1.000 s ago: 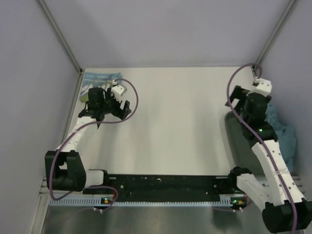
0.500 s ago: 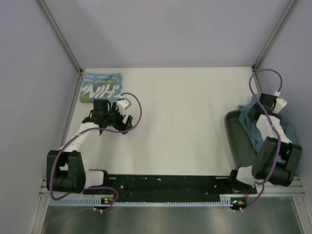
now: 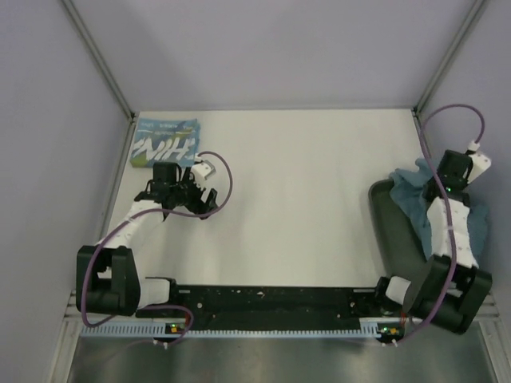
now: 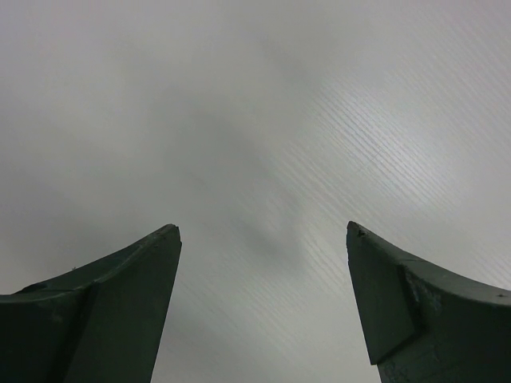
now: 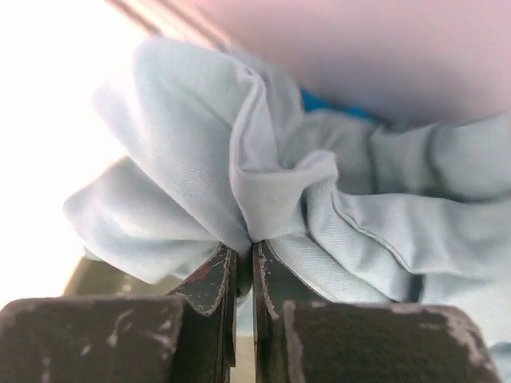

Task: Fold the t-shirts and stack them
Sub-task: Grab crumpled tshirt from bin with the right arm, then move the tshirt to the center of the board

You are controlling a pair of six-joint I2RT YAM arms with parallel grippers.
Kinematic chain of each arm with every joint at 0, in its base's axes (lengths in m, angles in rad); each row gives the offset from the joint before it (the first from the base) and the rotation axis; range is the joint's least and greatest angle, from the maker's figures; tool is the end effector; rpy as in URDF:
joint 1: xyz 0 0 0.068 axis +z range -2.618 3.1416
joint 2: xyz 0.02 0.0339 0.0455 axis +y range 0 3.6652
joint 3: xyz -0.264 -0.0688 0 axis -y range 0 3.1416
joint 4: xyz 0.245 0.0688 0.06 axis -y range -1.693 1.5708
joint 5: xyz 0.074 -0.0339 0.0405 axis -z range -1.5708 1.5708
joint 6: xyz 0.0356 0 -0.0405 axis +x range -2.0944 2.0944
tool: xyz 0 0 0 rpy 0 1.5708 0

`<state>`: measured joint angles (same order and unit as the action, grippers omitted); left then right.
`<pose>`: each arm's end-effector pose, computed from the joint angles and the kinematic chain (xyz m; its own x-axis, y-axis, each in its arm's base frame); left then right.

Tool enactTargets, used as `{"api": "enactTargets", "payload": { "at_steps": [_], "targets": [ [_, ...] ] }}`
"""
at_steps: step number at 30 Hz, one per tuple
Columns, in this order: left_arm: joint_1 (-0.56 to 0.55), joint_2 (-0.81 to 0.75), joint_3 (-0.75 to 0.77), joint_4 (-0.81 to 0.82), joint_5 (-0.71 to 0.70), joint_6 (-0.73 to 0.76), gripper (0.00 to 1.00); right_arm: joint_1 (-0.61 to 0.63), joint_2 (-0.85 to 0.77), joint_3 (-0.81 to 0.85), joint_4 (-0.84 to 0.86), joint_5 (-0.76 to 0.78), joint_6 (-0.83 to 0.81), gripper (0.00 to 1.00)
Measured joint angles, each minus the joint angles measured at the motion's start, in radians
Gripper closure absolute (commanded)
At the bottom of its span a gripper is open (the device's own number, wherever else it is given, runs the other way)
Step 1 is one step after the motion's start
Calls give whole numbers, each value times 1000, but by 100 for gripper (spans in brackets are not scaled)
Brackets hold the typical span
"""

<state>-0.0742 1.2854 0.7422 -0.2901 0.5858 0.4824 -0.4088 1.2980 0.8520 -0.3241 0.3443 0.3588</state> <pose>0.2540 -0.0386 0.2148 -0.4532 0.4213 -0.7855 0.7256 0.6863 -0.0506 0.2457 -0.1195 0.2413 -0.3887 0.5286 -0.7546 0.7829 0.6214 0.0320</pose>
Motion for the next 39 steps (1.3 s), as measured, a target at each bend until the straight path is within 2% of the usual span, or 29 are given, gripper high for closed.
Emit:
{"api": "enactTargets", "payload": {
  "at_steps": [2,5,9,11,18,22,26,30,33,36,37,39],
  "targets": [
    [0,0,0,0,-3,0,12,0,-168,8,1,-4,-16,100],
    [0,0,0,0,-7,-1,12,1,-335,68,-1,-31,-37,100],
    [0,0,1,0,-30,-6,11,43,-429,219,-8,-130,-76,100],
    [0,0,9,-2,-63,-16,11,141,-429,320,-26,-201,-103,100],
    [46,-8,62,15,-210,-74,9,648,-282,711,-9,-560,-130,100],
    [101,-32,63,33,-256,-95,9,822,-240,777,118,-724,-100,100],
    [146,-40,64,53,-335,-115,7,871,-190,777,272,-847,5,100],
    [263,-42,87,60,-422,-143,6,893,-121,722,353,-847,56,100],
    [382,-42,122,64,-487,-164,6,899,-27,666,343,-823,59,100],
    [447,-42,149,65,-528,-166,7,904,138,675,279,-779,36,100],
    [452,-42,153,64,-531,-166,8,904,207,694,246,-767,24,88],
    [452,-42,154,57,-510,-154,9,906,374,772,155,-727,-9,55]
  ]
}}
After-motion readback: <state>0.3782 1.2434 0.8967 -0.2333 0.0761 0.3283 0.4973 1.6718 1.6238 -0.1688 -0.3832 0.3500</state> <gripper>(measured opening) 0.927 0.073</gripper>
